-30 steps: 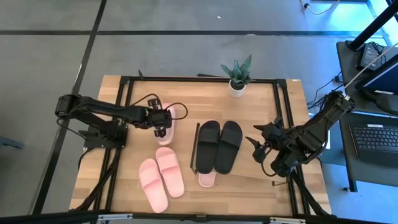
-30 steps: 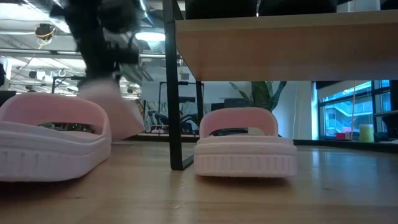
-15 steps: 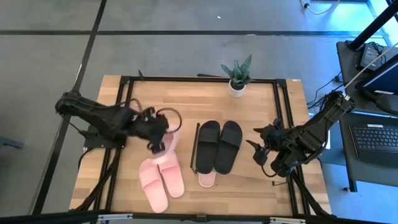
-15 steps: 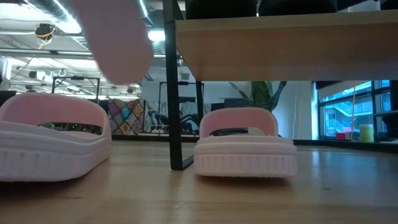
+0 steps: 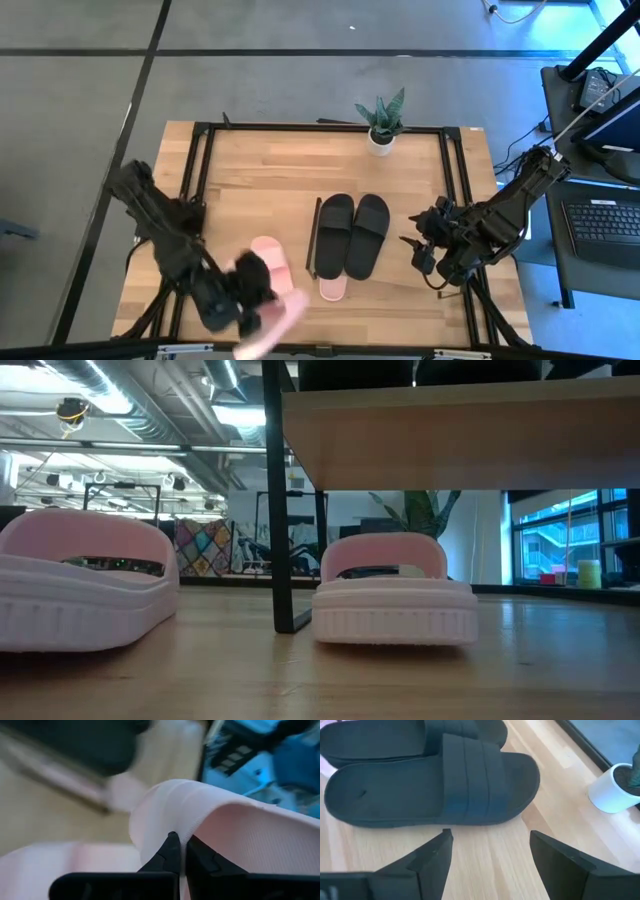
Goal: Pick and place slides into the shelf
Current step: Put the top pink slipper under the shelf
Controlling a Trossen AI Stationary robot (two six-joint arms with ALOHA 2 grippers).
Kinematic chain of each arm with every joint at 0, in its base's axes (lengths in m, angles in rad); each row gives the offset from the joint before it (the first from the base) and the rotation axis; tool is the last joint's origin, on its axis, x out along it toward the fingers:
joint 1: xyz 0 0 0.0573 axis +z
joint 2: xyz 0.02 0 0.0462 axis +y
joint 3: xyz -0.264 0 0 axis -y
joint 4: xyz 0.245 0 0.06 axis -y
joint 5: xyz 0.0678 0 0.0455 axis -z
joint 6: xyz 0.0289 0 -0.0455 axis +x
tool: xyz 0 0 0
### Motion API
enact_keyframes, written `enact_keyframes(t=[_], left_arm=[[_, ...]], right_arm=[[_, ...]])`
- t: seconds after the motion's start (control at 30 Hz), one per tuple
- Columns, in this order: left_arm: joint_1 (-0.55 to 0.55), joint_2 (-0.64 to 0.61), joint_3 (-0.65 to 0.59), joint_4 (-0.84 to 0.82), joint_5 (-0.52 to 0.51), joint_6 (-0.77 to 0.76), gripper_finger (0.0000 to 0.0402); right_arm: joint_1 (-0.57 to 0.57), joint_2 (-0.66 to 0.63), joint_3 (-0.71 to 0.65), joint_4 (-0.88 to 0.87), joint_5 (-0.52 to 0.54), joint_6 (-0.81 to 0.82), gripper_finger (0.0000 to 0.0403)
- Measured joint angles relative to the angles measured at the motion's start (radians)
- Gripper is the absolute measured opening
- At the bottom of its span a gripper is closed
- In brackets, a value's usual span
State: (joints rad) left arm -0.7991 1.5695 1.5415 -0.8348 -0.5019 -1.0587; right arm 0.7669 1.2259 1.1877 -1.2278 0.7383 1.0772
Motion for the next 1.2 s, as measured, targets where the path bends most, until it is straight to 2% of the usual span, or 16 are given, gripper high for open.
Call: enact_keyframes(t=[0.17, 0.43, 0.6, 0.73, 0.97, 1.2], left_arm=[[-0.017, 0.207, 0.147, 0.188, -0.012, 0.109, 0.0001], [0.006, 0.519, 0.521, 0.172, -0.042, 0.330, 0.0001], [0.027, 0.656, 0.683, 0.167, -0.092, 0.443, 0.0001], [0.047, 0.732, 0.739, 0.166, -0.133, 0.504, 0.0001], [0.085, 0.814, 0.744, 0.165, -0.223, 0.522, 0.0001], [0.131, 0.868, 0.745, 0.165, -0.222, 0.531, 0.0001]], right_arm=[[0.016, 0.000, 0.000, 0.000, 0.000, -0.018, 0.0265], [0.039, 0.000, 0.000, 0.000, 0.000, -0.011, 0.0265], [0.040, 0.005, 0.000, 0.008, 0.000, -0.008, 0.0265], [0.040, 0.017, 0.000, 0.028, -0.008, -0.007, 0.0265], [0.040, 0.047, 0.000, 0.059, -0.062, -0.008, 0.0265], [0.040, 0.078, 0.000, 0.058, -0.082, -0.008, 0.0265]])
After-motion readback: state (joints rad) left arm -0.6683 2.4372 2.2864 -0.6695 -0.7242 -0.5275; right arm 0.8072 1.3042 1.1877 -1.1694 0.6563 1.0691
